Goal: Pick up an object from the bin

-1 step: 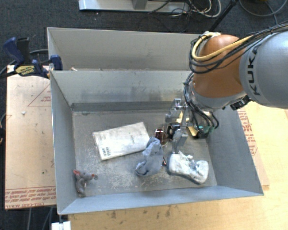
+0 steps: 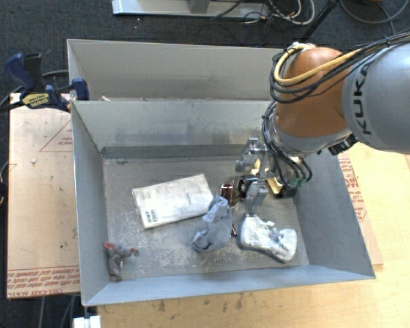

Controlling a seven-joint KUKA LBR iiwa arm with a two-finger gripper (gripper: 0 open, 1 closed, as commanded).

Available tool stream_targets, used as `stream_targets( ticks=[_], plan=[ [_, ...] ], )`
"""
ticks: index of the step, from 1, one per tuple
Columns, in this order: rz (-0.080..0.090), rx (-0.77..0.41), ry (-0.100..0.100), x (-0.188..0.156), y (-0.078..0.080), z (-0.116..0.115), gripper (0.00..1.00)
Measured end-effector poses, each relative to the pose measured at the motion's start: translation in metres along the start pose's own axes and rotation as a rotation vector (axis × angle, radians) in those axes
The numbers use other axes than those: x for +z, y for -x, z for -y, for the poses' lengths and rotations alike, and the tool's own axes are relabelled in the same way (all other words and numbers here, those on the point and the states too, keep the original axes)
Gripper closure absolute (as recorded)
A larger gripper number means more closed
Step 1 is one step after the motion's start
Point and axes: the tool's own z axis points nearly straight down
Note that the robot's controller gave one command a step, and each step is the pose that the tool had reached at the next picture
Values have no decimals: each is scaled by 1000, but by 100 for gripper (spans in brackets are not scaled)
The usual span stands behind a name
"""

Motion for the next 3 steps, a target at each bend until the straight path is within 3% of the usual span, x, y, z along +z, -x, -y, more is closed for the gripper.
stream_targets(
  ticks=[1, 2, 3],
  plan=[
    [7, -68, 0, 58, 19, 32, 0],
    [6, -355, 2, 96, 39, 49, 0],
    [9, -314, 2, 104, 49, 69, 0]
  ],
)
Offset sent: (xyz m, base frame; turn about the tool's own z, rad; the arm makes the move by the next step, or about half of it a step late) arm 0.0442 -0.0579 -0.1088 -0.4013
